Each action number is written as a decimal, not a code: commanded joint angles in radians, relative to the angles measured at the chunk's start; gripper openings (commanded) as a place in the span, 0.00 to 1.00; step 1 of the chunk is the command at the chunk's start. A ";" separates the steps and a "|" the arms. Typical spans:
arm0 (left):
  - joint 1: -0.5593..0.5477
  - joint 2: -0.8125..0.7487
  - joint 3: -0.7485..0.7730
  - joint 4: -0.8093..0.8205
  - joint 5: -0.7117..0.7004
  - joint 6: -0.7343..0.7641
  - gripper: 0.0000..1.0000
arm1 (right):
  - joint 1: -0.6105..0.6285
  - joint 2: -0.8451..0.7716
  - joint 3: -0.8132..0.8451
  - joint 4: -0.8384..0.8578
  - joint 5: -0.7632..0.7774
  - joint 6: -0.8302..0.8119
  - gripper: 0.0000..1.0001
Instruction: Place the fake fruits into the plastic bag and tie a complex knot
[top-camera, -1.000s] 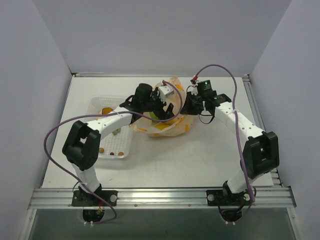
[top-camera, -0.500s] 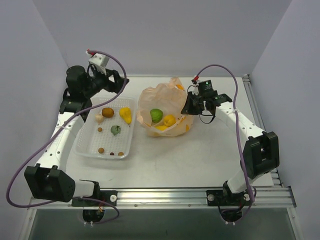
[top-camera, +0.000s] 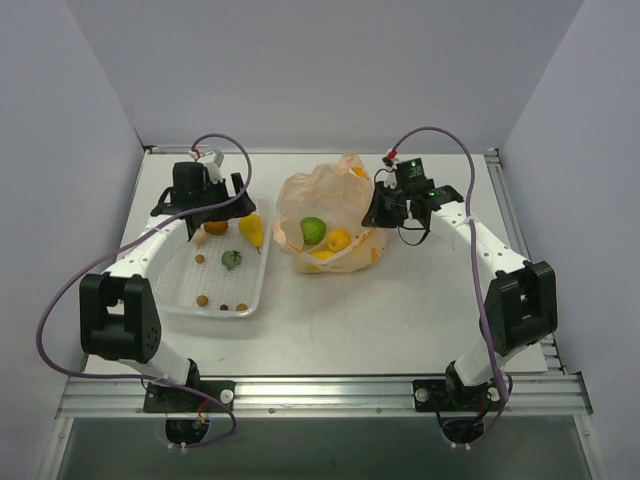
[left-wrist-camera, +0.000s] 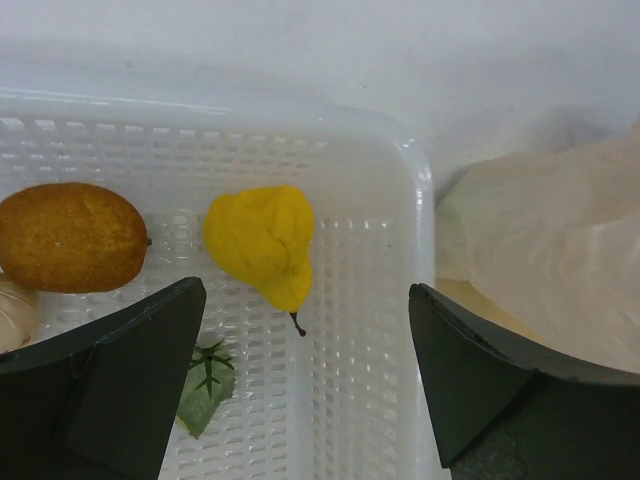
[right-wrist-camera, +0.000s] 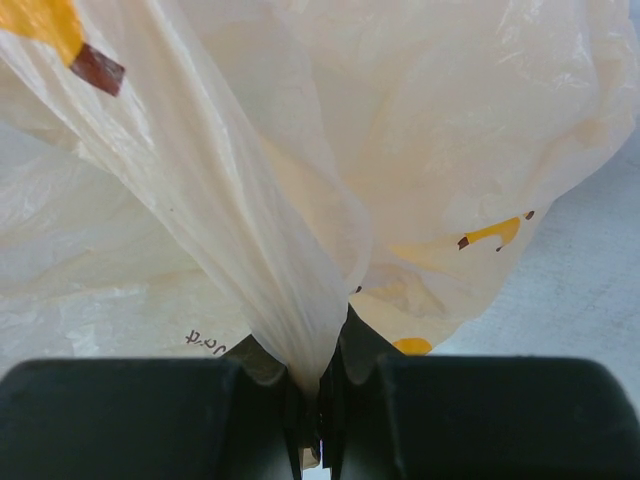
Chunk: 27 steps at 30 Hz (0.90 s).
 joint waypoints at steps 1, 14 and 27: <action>-0.019 0.079 0.053 -0.008 -0.102 -0.086 0.94 | 0.000 0.011 0.050 -0.009 0.016 -0.013 0.00; -0.113 0.295 0.113 0.006 -0.331 -0.123 0.92 | 0.004 0.045 0.084 -0.020 0.023 -0.029 0.00; -0.099 0.208 0.141 -0.023 -0.276 -0.025 0.59 | 0.004 0.065 0.106 -0.029 0.016 -0.036 0.00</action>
